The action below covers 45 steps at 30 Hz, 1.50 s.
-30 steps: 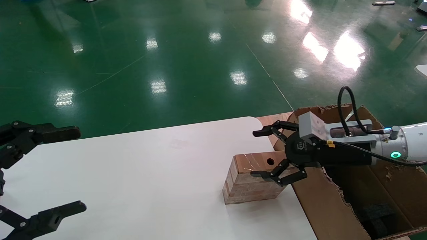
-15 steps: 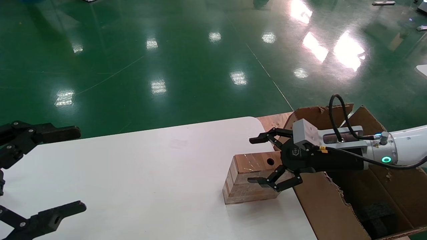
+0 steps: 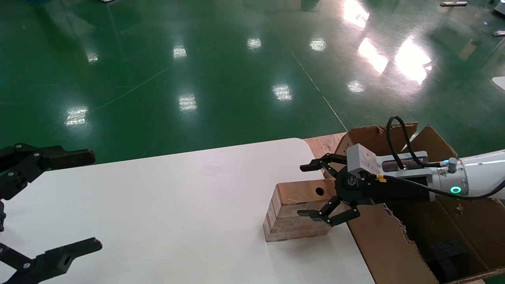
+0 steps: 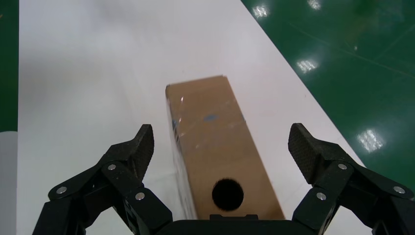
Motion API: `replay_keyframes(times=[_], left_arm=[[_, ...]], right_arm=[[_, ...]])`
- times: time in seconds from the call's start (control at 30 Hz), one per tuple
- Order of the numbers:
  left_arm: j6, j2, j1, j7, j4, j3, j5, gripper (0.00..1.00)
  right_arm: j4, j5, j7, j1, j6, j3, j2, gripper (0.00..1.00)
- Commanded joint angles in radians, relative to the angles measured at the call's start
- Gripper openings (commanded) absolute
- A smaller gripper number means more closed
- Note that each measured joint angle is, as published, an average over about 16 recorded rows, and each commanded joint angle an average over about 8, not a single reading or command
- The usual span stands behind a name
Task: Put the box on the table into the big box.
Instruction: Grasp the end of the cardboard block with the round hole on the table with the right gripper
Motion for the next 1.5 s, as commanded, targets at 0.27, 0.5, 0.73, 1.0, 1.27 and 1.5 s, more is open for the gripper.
replay_keyframes(times=[0.27, 0.5, 0.73, 1.0, 1.27, 1.5], left_arm=[[0.0, 0.0, 0.0, 0.0, 0.0, 0.001, 0.0, 1.0], [0.0, 0.0, 0.0, 0.001, 0.0, 0.001, -0.001, 1.0], [-0.001, -0.001, 0.0, 0.001, 0.0, 0.002, -0.001, 1.0], [-0.001, -0.001, 0.0, 0.001, 0.0, 0.002, -0.001, 1.0], [-0.001, -0.001, 0.0, 0.001, 0.0, 0.002, -0.002, 1.0], [-0.001, -0.001, 0.0, 0.001, 0.0, 0.002, -0.002, 0.48]], right_arm=[[-0.007, 0.034, -0.012, 0.0, -0.001, -0.048, 0.015, 1.0], [-0.02, 0.044, -0.022, 0.024, 0.002, -0.084, 0.016, 1.0], [-0.043, 0.046, -0.038, 0.048, 0.002, -0.117, 0.013, 1.0], [-0.057, 0.056, -0.051, 0.063, 0.002, -0.15, 0.01, 1.0], [-0.062, 0.061, -0.055, 0.07, 0.002, -0.162, 0.009, 0.78], [-0.06, 0.06, -0.054, 0.069, 0.002, -0.159, 0.009, 0.0]])
